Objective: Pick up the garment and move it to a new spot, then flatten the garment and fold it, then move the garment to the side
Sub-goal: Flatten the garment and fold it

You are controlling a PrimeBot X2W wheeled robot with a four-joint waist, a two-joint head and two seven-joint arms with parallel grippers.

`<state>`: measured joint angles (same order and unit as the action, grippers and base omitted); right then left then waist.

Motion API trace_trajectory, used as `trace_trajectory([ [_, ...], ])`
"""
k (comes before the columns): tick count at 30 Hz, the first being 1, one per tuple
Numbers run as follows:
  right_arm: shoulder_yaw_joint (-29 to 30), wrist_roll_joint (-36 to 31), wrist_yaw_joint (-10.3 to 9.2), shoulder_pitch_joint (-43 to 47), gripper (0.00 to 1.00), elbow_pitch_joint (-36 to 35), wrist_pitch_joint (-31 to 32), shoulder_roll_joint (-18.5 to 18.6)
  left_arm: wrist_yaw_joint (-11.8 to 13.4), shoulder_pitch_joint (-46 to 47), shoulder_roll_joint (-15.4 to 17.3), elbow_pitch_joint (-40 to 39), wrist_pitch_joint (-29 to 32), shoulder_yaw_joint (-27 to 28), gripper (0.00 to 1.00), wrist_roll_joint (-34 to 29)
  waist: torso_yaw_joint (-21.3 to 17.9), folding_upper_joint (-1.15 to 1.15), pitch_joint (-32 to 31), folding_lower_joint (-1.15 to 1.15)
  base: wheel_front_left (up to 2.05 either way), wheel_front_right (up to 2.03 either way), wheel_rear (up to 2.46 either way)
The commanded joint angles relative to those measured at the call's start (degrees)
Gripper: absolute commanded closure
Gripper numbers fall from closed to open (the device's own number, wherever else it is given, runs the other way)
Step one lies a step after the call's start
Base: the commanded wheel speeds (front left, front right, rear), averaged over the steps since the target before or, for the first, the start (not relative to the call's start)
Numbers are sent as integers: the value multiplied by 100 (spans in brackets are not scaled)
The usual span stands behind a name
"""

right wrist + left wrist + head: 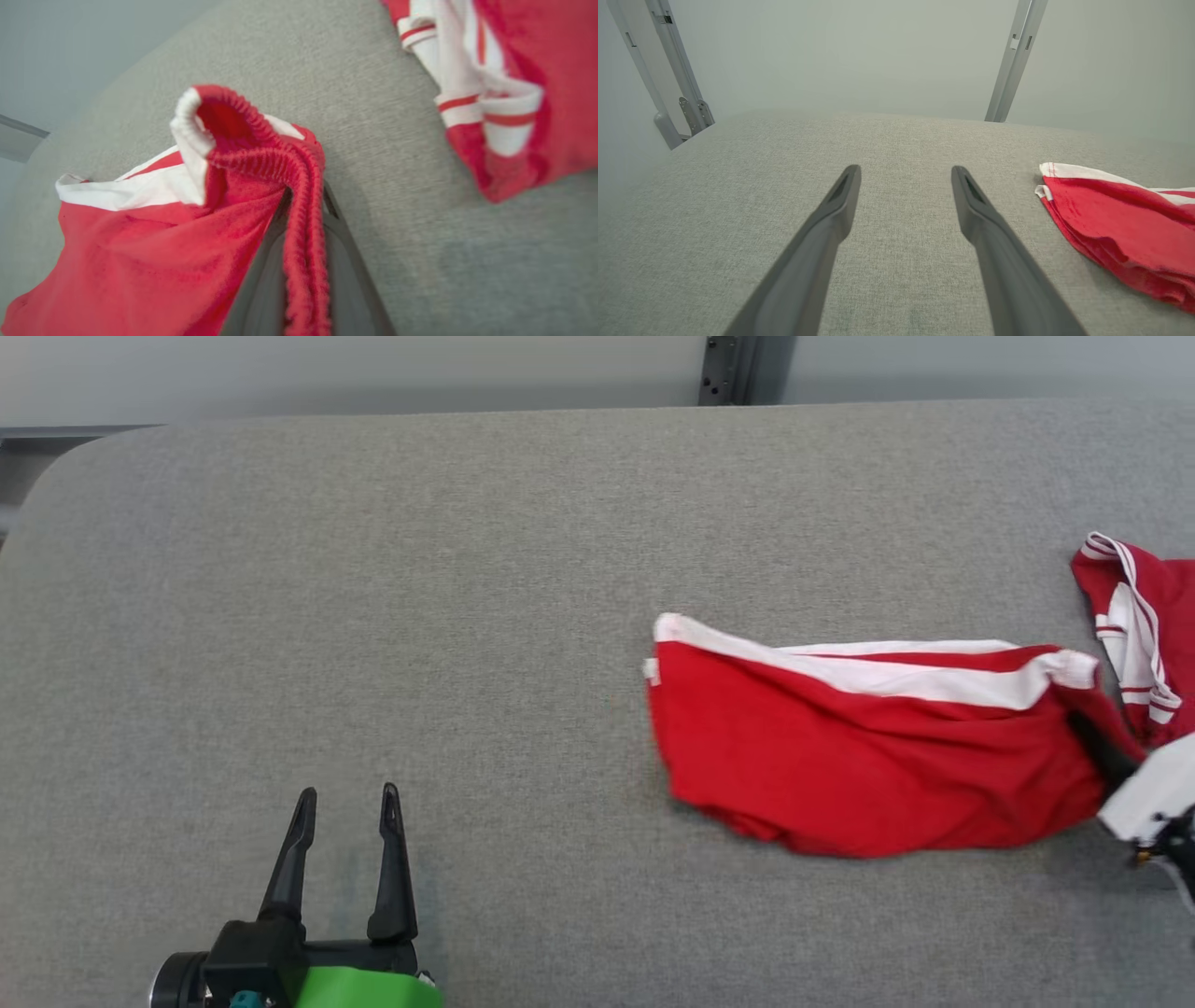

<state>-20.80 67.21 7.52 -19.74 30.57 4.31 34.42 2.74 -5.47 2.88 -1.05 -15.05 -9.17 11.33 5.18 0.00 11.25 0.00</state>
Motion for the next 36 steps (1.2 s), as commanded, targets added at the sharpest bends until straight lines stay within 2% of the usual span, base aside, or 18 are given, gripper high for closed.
trace_trajectory([
  [1, 115, 150, -8, 129, 100, 11, 80, 209, -18, 93, 5, 22, -14, -6, 0, 6, -181, 0, 50, 0, 0, 0, 0],
  [4, 371, 516, -3, 215, 100, -228, 173, 528, 0, 92, 6, 40, -14, -16, 0, 0, -251, 0, 54, 0, 0, 0, 0],
  [8, 501, 990, -3, 452, 100, -1024, 317, 513, 3, 58, 6, 44, -14, -14, 0, 16, -313, 0, 38, 0, 0, 0, 0],
  [12, 328, 1226, -2, 662, 100, -2120, 398, 112, 5, -15, 6, 40, -14, -22, 0, 8, -383, 0, 22, 0, 0, 0, 0],
  [16, -44, 966, -2, 520, 100, -2527, 338, -622, -41, 3, 6, 87, -14, -33, 0, -49, -480, 0, 64, 0, 0, 0, 0],
  [19, -348, 558, -2, 198, 100, -2245, 252, -1377, -62, 65, 8, 127, -14, -25, 0, -88, -533, 0, 80, 0, 0, 0, 0],
  [22, -526, 30, -2, -136, 100, -1614, 88, -2131, -102, 150, 7, 162, -14, -48, 0, -114, -515, 0, 94, 0, 0, 0, 0],
  [25, -578, -407, -2, -455, 100, -1009, -45, -2619, -137, 184, 7, 197, -14, -66, 0, -146, -445, 0, 115, 0, 0, 0, 0],
  [29, -660, -814, -2, -740, 100, -403, -130, -2935, -138, 177, 7, 214, -14, -63, 0, -149, -333, 0, 134, 0, 0, 0, 0],
  [35, -840, -1151, -2, -1023, 100, 113, -205, -3088, -78, 122, 7, 248, -14, -156, 0, -64, -200, 0, 164, 0, 0, 0, 0],
  [36, -894, -1216, -2, -1035, 58, 154, -225, -3097, -68, 123, 7, 252, -14, -158, 0, -46, -190, 0, 163, 0, 0, 0, 0],
])
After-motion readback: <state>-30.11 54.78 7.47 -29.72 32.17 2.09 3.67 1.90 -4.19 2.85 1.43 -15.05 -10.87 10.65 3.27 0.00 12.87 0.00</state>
